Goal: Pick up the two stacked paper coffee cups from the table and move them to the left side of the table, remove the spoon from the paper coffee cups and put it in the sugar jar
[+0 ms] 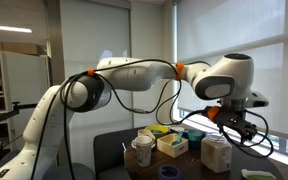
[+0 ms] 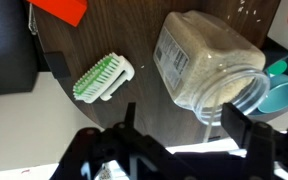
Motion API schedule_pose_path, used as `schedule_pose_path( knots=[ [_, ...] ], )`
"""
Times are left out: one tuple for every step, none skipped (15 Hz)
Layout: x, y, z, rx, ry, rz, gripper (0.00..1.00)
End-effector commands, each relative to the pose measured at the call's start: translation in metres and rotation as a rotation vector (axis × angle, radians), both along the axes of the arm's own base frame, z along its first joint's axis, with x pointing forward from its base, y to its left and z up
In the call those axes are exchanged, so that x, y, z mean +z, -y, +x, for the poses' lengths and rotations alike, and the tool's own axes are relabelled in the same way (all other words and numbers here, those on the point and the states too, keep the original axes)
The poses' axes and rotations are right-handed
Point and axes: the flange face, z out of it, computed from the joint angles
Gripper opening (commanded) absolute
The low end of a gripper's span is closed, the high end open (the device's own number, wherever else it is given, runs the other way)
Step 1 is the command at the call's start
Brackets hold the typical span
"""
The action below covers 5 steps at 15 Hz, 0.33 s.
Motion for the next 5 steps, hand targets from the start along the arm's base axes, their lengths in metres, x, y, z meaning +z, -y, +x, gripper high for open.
schedule_pose_path(
  knots=[
    [0.071,-0.028,-0.026,0.166,0.043,-0.044,1.0],
    [0.092,-0.036,-0.037,0.214,0.053,-0.063,1.0],
    [0.113,-0.045,-0.046,0.263,0.087,-0.079,1.0],
    [0.133,-0.056,-0.055,0.313,0.112,-0.093,1.0],
    [0.102,-0.039,-0.035,0.23,0.094,-0.057,1.0]
  ],
)
